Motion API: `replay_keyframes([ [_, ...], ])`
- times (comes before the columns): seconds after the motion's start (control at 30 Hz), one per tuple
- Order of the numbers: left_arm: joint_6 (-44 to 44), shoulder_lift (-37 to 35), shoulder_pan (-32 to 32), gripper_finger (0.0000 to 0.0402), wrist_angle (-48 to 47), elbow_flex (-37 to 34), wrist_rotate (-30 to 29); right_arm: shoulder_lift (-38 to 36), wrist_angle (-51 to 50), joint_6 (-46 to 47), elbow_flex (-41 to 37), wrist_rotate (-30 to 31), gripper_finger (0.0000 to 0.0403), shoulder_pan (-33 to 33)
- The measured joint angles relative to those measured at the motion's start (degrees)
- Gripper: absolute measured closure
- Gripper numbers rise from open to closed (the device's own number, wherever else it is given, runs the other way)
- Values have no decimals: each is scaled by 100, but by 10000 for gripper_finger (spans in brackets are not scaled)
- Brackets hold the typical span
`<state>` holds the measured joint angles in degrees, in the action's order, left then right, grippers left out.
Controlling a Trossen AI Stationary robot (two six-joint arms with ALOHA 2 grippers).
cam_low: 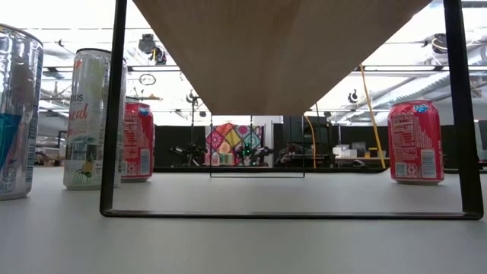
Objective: Place canned beverage on shelf
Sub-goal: Put the right white yellow soda can on the shelf aligned with the other white yellow soda can
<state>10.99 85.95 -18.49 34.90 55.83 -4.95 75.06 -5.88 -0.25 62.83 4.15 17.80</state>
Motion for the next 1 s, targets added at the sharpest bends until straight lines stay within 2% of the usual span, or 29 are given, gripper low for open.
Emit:
replay_keyframes([
  [0.3,-95,4,18,23,-72,0,17,3,-33,-2,0,-121,197,-7],
  [0.47,-362,20,9,23,-20,0,-579,3,40,-5,4,-93,197,-12],
  [0.7,-409,19,9,23,467,-2,-565,255,103,-17,7,-104,197,-11],
  [1.0,-873,179,28,23,514,-2,-753,368,224,22,7,28,197,-9],
])
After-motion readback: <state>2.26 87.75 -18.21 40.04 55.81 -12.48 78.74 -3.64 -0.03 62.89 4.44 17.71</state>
